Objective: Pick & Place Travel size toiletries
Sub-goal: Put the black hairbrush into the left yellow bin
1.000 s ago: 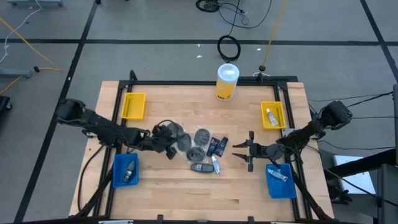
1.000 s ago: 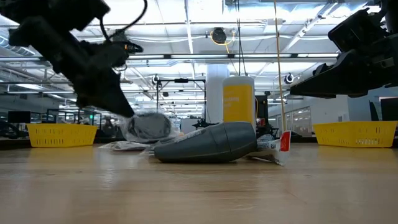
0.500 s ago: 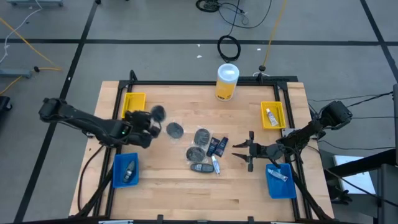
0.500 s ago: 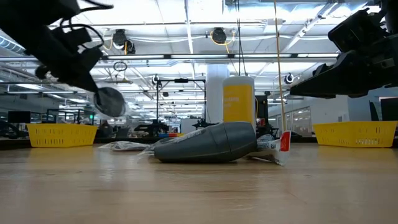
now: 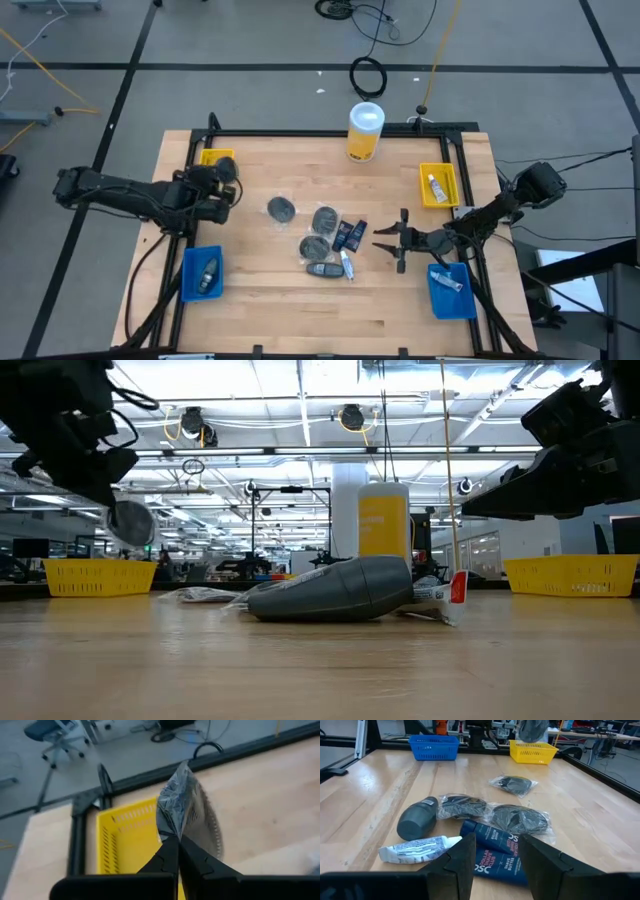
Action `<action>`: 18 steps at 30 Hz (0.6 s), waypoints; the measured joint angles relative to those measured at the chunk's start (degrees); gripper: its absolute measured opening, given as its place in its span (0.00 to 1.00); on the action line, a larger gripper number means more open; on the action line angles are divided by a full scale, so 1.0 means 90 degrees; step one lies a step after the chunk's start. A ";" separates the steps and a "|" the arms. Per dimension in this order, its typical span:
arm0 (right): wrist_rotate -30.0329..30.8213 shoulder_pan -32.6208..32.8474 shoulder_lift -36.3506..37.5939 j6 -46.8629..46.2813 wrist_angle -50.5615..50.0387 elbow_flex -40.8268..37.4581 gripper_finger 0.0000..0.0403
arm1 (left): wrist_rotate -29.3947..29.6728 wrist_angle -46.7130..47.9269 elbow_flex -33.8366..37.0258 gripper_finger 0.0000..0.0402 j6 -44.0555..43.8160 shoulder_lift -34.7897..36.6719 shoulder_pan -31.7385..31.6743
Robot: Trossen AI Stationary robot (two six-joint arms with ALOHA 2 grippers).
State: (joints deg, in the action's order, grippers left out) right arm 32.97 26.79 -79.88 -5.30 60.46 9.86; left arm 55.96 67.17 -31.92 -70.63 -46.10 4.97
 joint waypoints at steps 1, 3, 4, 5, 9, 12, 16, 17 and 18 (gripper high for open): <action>0.0000 0.0000 0.0001 0.0000 0.0016 0.0000 0.35 | 0.0065 0.0005 -0.0054 0.00 0.0105 -0.0010 -0.0079; -0.0001 0.0002 0.0001 0.0000 0.0014 0.0000 0.35 | 0.0103 0.0056 -0.0214 0.00 0.0264 -0.0040 -0.0277; -0.0002 0.0002 0.0000 0.0000 0.0014 0.0001 0.35 | 0.0108 0.0078 -0.0302 0.00 0.0404 -0.0052 -0.0392; -0.0002 0.0002 0.0001 0.0000 0.0018 0.0000 0.35 | 0.0103 0.0100 -0.0396 0.00 0.0598 -0.0081 -0.0510; -0.0005 0.0002 0.0002 -0.0002 0.0018 0.0001 0.35 | 0.0086 0.0170 -0.0773 0.00 0.1527 -0.0323 -0.1118; -0.0005 0.0002 0.0002 -0.0002 0.0018 -0.0001 0.35 | -0.0125 0.0060 -0.0906 0.00 0.2132 -0.0501 -0.1609; -0.0013 0.0002 0.0001 -0.0002 0.0015 0.0000 0.35 | -0.0635 -0.0479 -0.0904 0.00 0.3046 -0.0766 -0.2279; -0.0020 0.0002 0.0002 -0.0003 0.0015 0.0000 0.35 | -0.0781 -0.0632 -0.0904 0.00 0.3306 -0.0838 -0.2439; -0.0024 0.0002 0.0002 -0.0009 0.0015 -0.0002 0.35 | -0.0930 -0.0773 -0.0904 0.00 0.3558 -0.0918 -0.2607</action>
State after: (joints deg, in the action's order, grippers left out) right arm 32.75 26.81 -79.85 -5.38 60.60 9.85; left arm 47.59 60.21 -40.05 -38.61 -54.36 -18.49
